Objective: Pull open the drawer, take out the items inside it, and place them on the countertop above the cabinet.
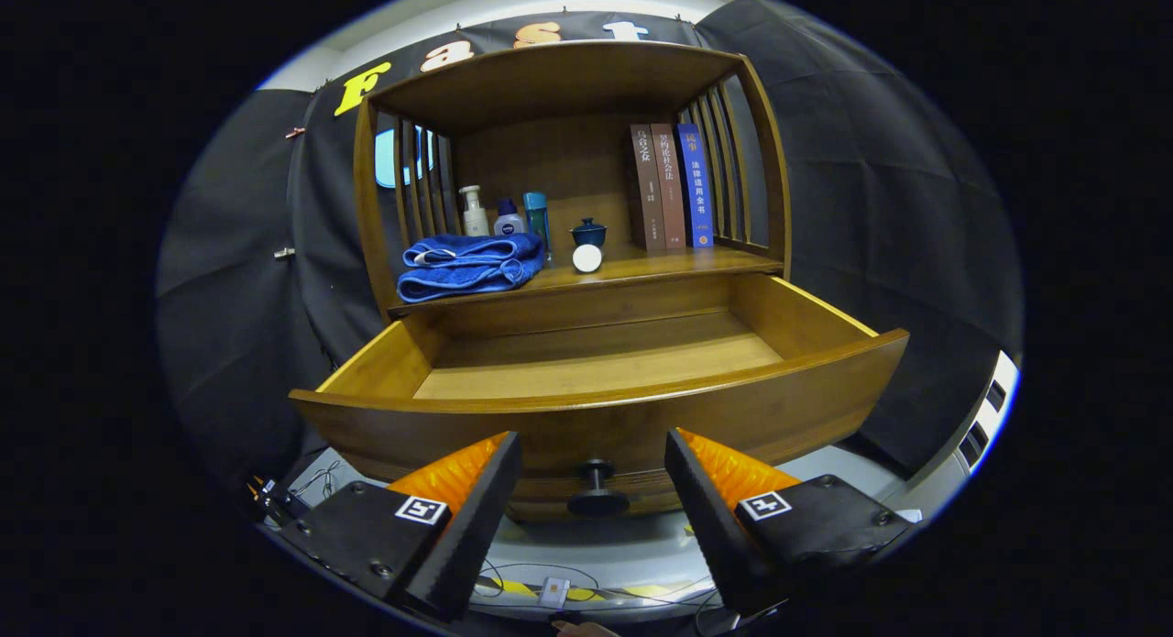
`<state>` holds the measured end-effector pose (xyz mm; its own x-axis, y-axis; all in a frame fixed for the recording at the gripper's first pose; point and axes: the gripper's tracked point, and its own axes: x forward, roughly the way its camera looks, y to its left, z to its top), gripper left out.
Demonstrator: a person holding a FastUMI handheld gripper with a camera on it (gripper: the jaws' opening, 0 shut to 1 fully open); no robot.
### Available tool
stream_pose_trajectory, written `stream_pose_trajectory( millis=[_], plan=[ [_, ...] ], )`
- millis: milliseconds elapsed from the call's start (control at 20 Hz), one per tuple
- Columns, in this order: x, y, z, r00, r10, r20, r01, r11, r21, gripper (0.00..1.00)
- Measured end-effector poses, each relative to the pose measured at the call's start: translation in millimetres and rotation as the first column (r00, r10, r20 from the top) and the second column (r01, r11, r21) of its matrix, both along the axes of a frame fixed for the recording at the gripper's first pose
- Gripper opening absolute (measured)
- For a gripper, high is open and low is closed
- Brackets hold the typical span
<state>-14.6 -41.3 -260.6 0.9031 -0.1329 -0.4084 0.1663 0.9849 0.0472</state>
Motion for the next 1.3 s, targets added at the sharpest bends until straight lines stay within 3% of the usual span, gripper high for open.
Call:
stream_pose_trajectory(
  millis=[450,1300],
  plan=[
    [23.1,1.2,-2.8,1.0,0.011,0.003,-0.011,1.0,0.01,0.99],
    [177.6,-18.2,-14.2,1.0,0.014,0.006,-0.014,0.999,0.05,1.0]
  ],
)
